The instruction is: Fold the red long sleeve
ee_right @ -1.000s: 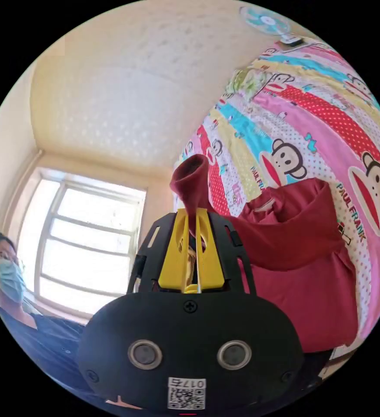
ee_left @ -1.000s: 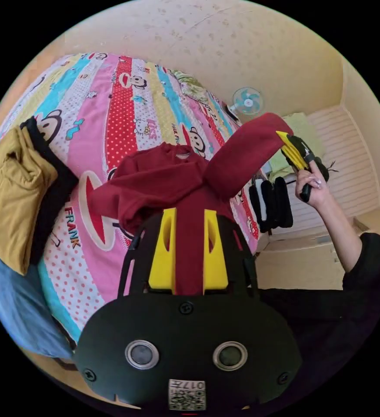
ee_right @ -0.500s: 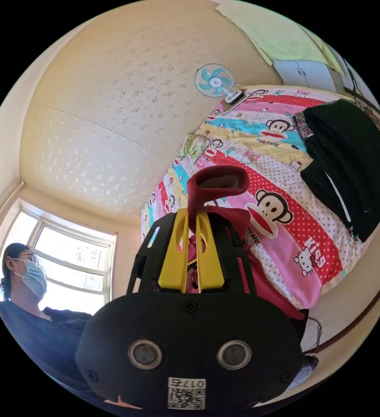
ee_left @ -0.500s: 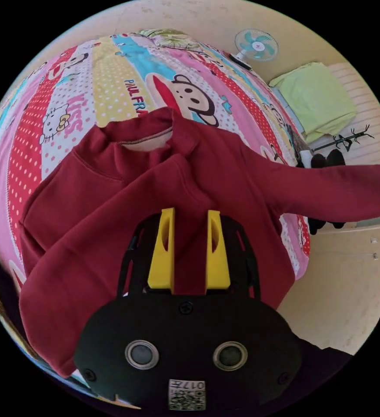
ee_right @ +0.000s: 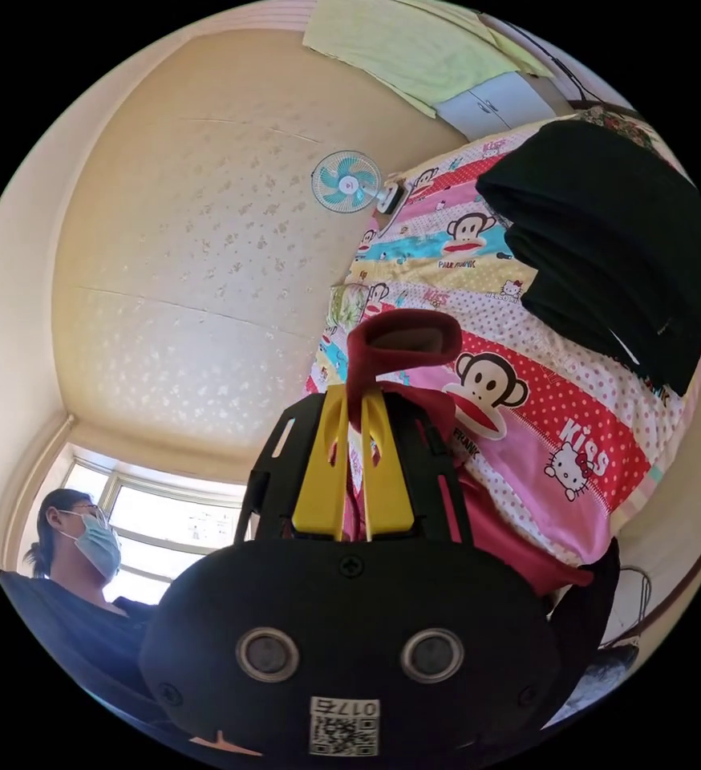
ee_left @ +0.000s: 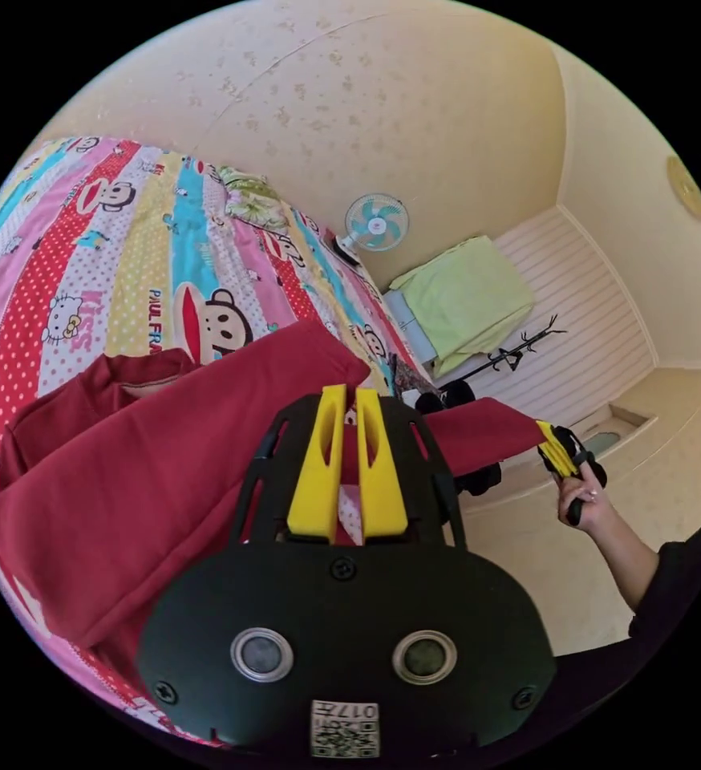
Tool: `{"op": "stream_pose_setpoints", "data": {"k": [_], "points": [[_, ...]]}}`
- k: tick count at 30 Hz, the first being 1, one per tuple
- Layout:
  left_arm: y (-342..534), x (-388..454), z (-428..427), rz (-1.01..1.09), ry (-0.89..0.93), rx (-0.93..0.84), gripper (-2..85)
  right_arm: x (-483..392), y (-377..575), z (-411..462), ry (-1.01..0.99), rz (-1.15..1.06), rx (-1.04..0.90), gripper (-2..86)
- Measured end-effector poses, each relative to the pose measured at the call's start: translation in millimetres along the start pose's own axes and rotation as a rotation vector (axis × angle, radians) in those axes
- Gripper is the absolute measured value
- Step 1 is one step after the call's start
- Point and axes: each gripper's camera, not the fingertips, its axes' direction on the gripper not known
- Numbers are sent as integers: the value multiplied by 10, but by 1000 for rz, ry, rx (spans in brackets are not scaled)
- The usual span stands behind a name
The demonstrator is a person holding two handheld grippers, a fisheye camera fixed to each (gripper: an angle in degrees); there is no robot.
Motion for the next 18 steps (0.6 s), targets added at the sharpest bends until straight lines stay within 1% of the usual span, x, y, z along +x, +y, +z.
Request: {"op": "stream_pose_setpoints", "data": {"k": [2, 3, 4, 6, 7, 10, 12, 13, 15, 16, 18], "points": [[89, -119, 524, -69, -31, -116, 66, -32, -98, 79, 17, -19, -11, 33], [122, -172, 655, -90, -33, -163, 78, -66, -167, 142, 33, -34, -16, 33], [198, -286, 843, -147, -37, -246, 93, -89, -204, 179, 42, -43, -18, 33], [312, -398, 834, -194, 19, -258, 98, -263, -371, 396, 72, -102, -55, 33], [387, -424, 700, -185, 38, -232, 99, -334, -406, 467, 73, -128, -68, 33], [606, -487, 275, -154, -40, -268, 99, -830, -468, 952, 56, -313, -171, 36], [782, -561, -63, -147, -63, -274, 99, -1294, -314, 1483, 27, -493, -285, 39], [914, -632, -302, -155, -88, -281, 99, -1400, -242, 1632, 15, -535, -318, 40], [1119, -762, -633, -184, -148, -302, 99, -1739, 166, 2276, -37, -700, -475, 44], [1266, -868, -838, -215, -188, -319, 99, -1791, 303, 2450, -47, -733, -516, 45], [1502, -1049, -1127, -292, -248, -333, 99, -1810, 893, 3121, -43, -819, -674, 54]]}}
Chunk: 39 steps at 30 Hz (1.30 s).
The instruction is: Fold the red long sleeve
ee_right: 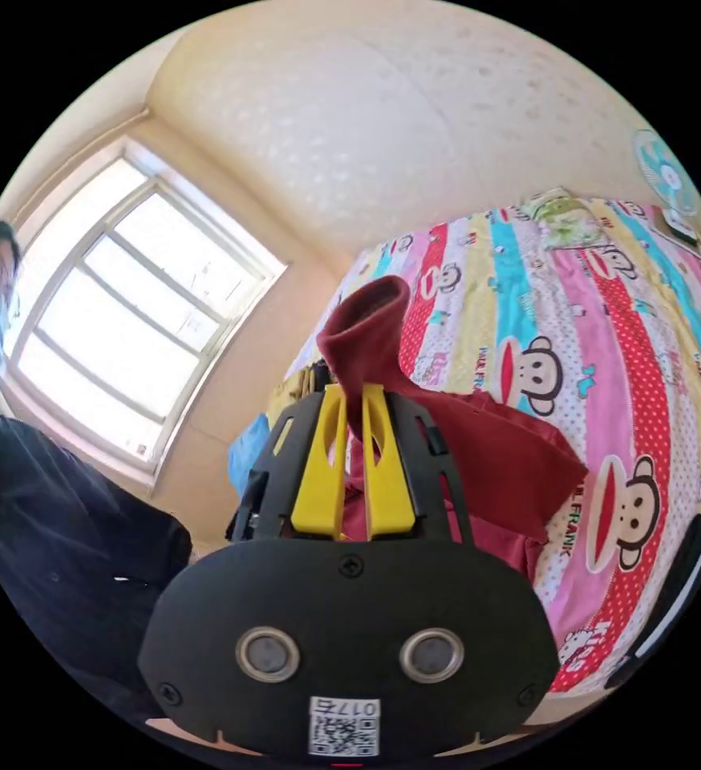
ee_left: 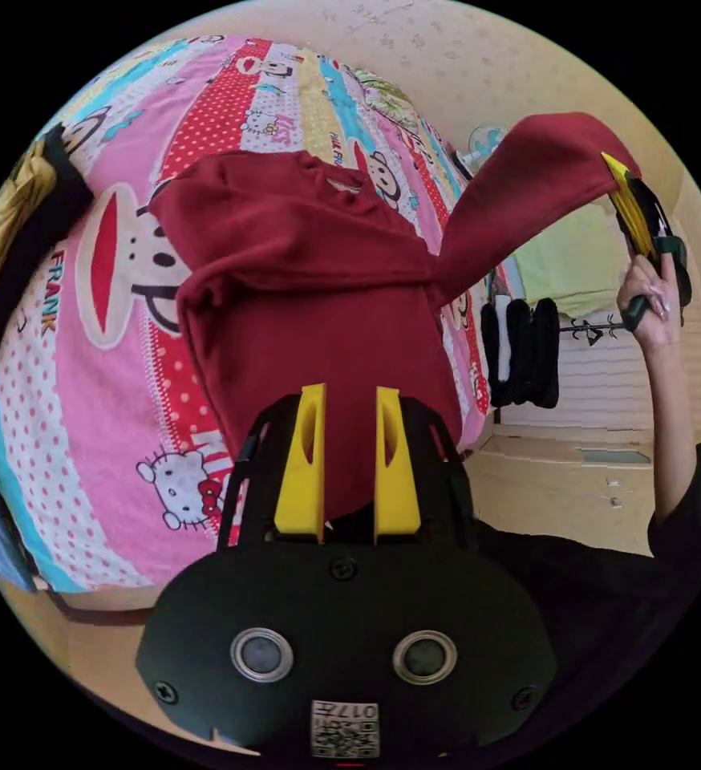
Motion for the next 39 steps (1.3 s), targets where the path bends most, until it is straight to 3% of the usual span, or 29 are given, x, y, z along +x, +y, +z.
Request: {"op": "stream_pose_setpoints", "data": {"k": [1, 3, 5, 10, 13, 15, 17, 20, 22, 26, 29, 31, 35, 39], "points": [[151, -196, -86, -70, -27, -5, 100, -24, 20, 234, 1, -12, -53, 57], [373, -454, -221, -172, -57, 3, 101, 25, 231, 1104, -13, -23, -372, 82], [616, -677, -374, -269, -93, 32, 106, 138, 465, 1321, 12, 8, -479, 101], [842, -816, -240, -305, -40, -21, 123, 1012, 1113, 732, 150, 312, -428, 122], [845, -732, 132, -261, -35, -122, 125, 1666, 1724, 210, 333, 529, -408, 128], [826, -669, 328, -252, -67, -168, 123, 2060, 2268, 49, 394, 646, -493, 128], [823, -643, 363, -325, -121, -132, 111, 2272, 2671, 152, 288, 684, -631, 101], [845, -613, 363, -444, -63, -177, 48, 2306, 2967, 194, 113, 696, -761, 29], [815, -509, 224, -392, -72, -192, 39, 2159, 2846, 70, 61, 629, -747, 18], [586, -333, -417, -333, 70, -106, 32, 1815, 2053, -593, 16, 461, -542, 10], [174, -187, -639, -264, -19, -89, 37, 1883, 1401, -1032, 36, 381, -338, 13], [-86, -163, -670, -241, -98, -58, 46, 2066, 1116, -1072, 25, 370, -308, 20], [-330, -358, -650, -307, -81, -32, 108, 2366, 1050, -813, 4, 383, -453, 80], [-53, -422, -629, -268, -31, -18, 133, 2304, 1789, -544, 128, 404, -696, 124]]}}
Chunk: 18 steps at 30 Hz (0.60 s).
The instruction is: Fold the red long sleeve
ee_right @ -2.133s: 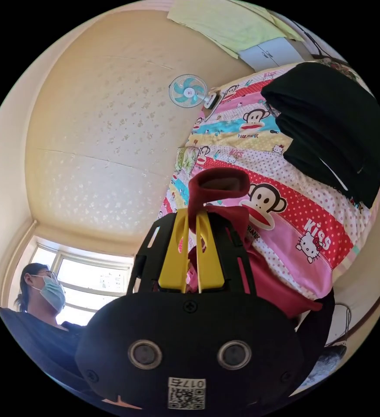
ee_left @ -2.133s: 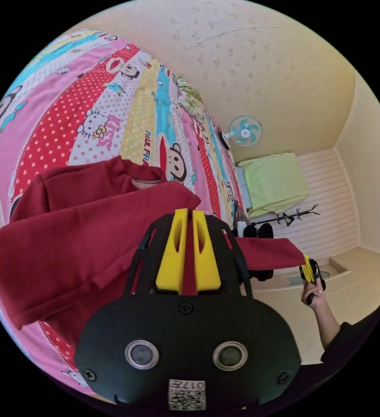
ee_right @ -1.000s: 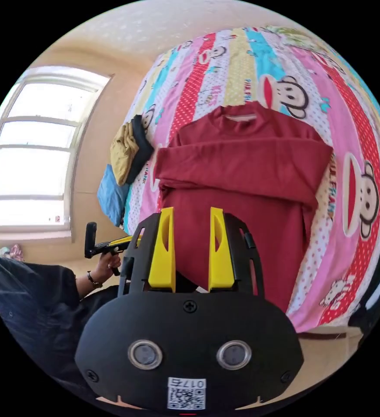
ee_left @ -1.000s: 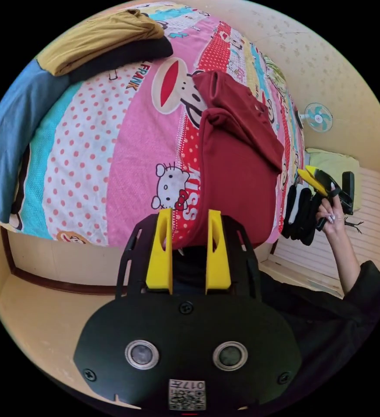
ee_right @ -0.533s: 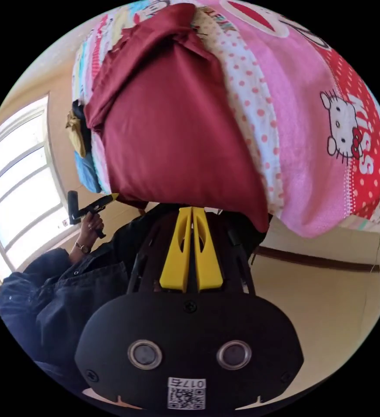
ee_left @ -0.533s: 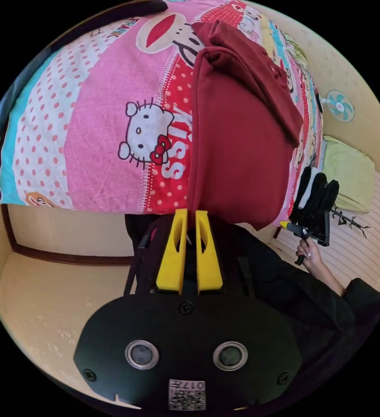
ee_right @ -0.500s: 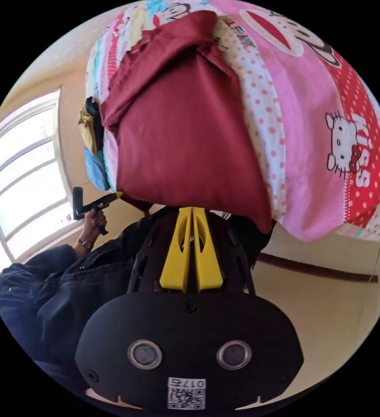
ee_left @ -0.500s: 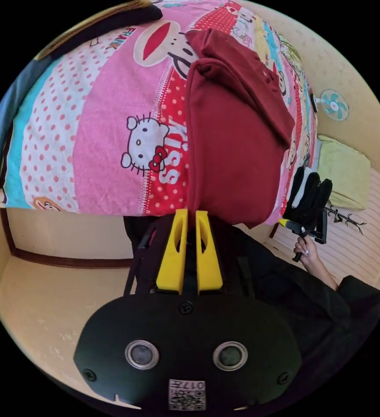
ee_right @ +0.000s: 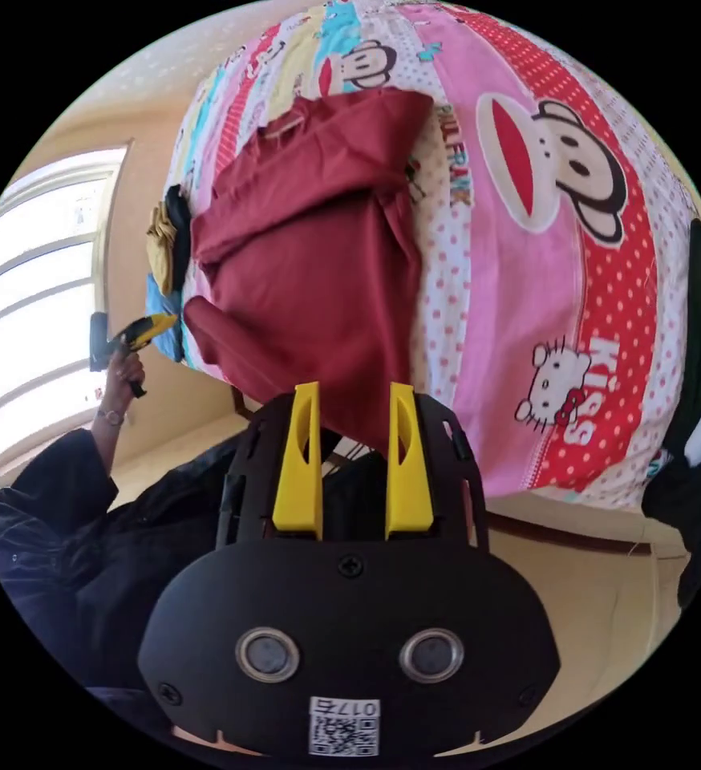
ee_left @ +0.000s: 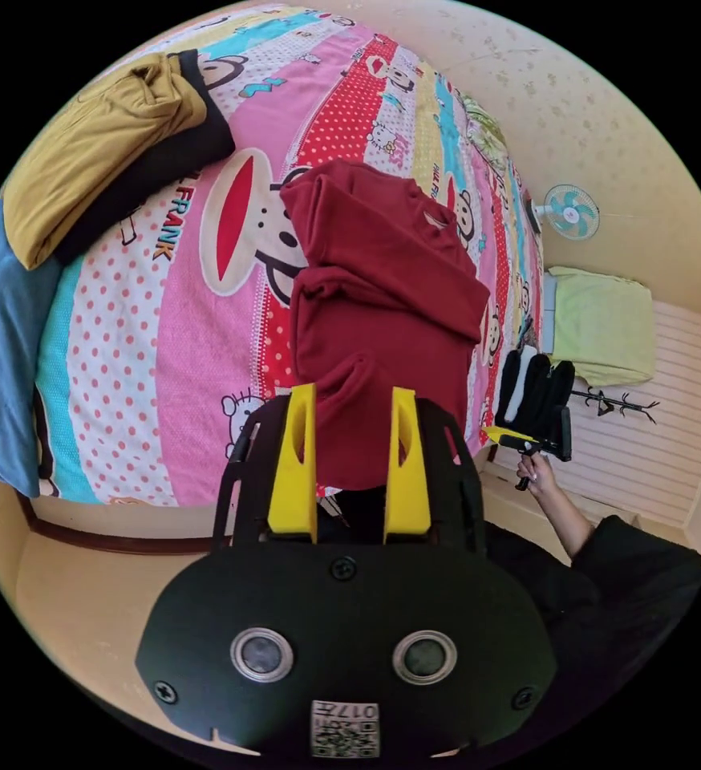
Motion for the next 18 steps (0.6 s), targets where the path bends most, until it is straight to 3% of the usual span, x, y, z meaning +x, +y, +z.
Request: {"op": "stream_pose_setpoints", "data": {"k": [7, 13, 18], "points": [[570, -284, 347, 85, -197, -107, 136, 461, 928, 923, -97, 281, -160, 137], [265, -354, 879, 18, -363, -364, 86, 559, 1339, 1079, -158, 397, -64, 134], [293, -158, 950, 183, -451, -486, 71, 413, 1417, 1054, -72, 327, 68, 132]]}}
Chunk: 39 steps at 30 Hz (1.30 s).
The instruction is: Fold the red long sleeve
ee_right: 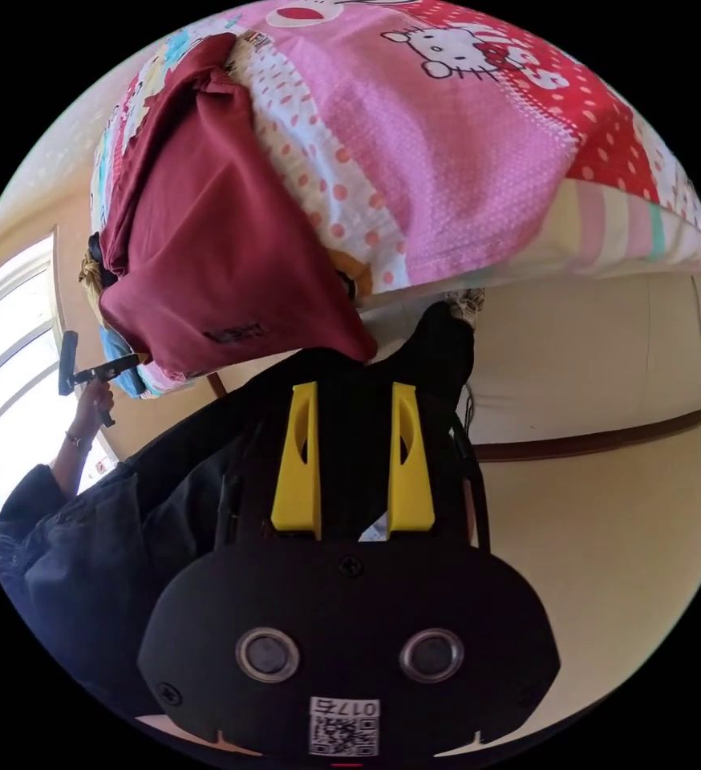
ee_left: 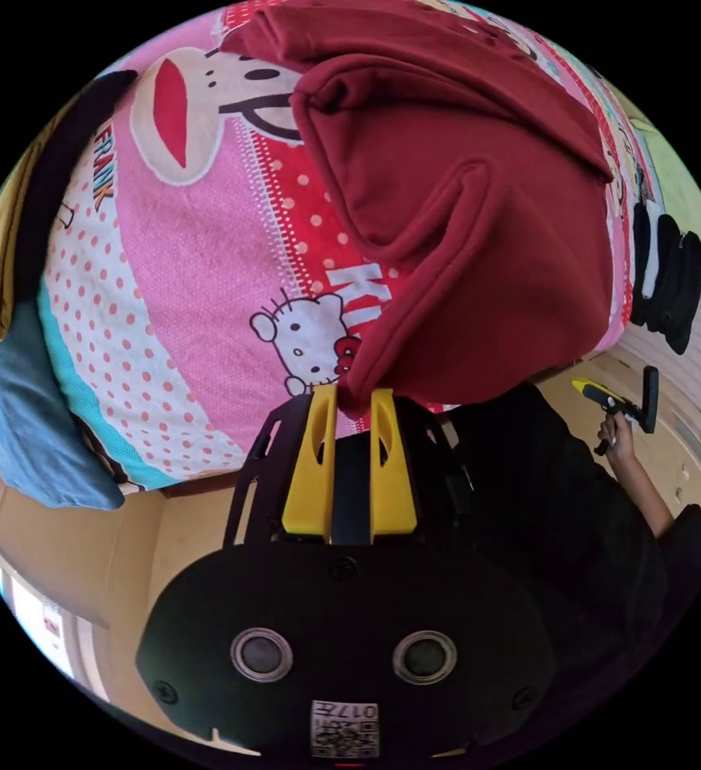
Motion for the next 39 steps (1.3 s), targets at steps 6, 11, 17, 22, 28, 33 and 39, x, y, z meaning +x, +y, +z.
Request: {"op": "stream_pose_setpoints", "data": {"k": [6, 11, 17, 22, 28, 33, 39], "points": [[136, -21, 120, 59, 39, -57, 62, -75, -177, 204, 4, -45, 15, 117], [265, -44, 117, 78, 128, -90, 51, -157, -122, 241, -48, -106, -57, 40], [750, -107, -279, 132, 370, 53, 43, -283, 606, -638, -382, -339, -8, 28], [1472, -126, -1078, 162, 641, 508, 38, -536, 1102, -2095, -636, -485, 329, 28], [2373, 20, -1744, 213, 738, 886, 38, -1200, 1159, -3420, -749, -683, 515, 27], [2973, -37, -1782, 189, 731, 1001, 39, -1586, 1236, -4063, -797, -872, 507, 26], [3492, -74, -1169, 41, 836, 951, 38, -1472, 1587, -4149, -792, -921, 396, 28]]}}
